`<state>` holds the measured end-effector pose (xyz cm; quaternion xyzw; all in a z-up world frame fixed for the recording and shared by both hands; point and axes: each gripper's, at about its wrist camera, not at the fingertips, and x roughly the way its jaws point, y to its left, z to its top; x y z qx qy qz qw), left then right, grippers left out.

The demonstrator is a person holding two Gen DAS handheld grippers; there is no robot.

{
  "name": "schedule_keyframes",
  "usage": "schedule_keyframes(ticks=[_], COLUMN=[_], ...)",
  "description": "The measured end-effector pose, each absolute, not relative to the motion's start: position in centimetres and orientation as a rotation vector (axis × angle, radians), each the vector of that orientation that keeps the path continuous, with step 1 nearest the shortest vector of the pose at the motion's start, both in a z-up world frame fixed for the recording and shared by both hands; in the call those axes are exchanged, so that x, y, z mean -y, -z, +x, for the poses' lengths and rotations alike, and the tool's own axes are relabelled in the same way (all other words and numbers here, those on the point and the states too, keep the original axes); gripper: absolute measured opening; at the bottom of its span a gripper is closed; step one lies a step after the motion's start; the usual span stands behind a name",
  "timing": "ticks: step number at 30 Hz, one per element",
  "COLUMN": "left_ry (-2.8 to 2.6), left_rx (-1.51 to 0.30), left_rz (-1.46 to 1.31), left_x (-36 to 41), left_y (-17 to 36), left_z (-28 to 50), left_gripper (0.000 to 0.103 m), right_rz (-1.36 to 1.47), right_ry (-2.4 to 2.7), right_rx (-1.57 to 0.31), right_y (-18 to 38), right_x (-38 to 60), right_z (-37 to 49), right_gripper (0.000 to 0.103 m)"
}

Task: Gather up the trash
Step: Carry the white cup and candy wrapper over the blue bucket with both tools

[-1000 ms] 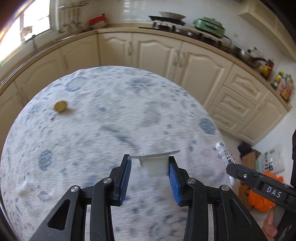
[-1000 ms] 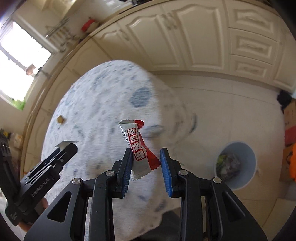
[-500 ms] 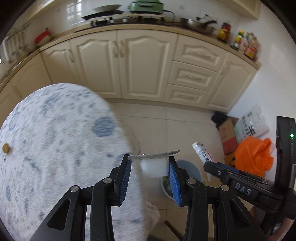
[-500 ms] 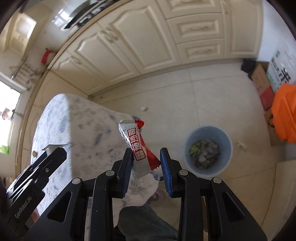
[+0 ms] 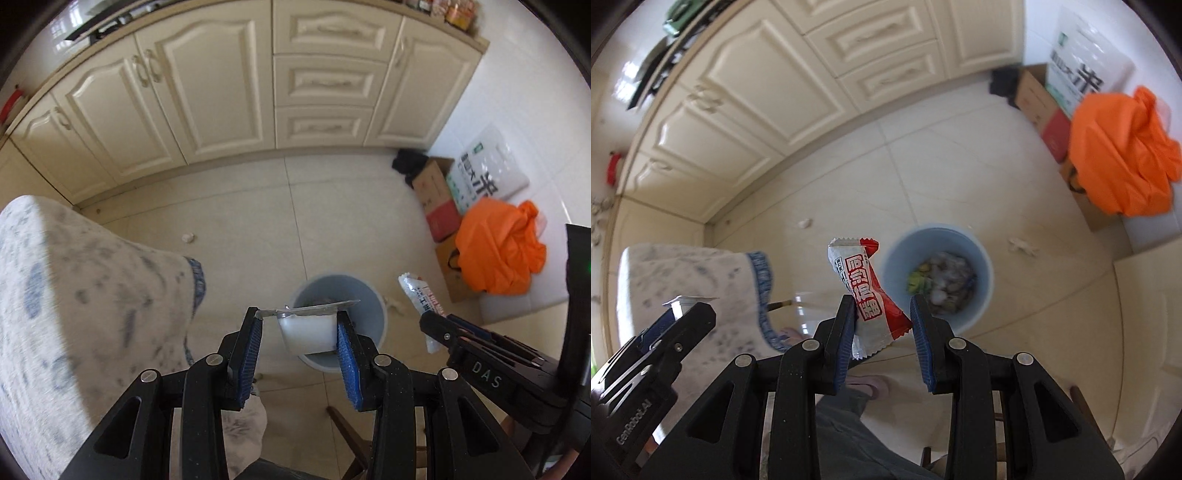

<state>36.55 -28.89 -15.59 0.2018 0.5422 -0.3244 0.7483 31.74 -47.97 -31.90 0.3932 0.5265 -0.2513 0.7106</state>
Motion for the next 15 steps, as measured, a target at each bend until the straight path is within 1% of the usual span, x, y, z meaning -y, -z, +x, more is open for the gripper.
schedule_keyframes(ticks=[8, 15], left_ry=[0.719, 0.713], left_rx=[-1.289, -1.369], left_rz=[0.564, 0.665], left_x=[37.0, 42.1], left_y=[20.4, 24.8], left_z=[40.5, 42.8], left_gripper=[0.036, 0.036], right_rz=[0.906, 0.920], right_ry=[0.637, 0.674], right_rx=[-1.221, -1.285], right_y=[34.5, 37.0], right_x=[50.3, 51.2], right_z=[30.9, 31.2], right_gripper=[0.031, 0.031])
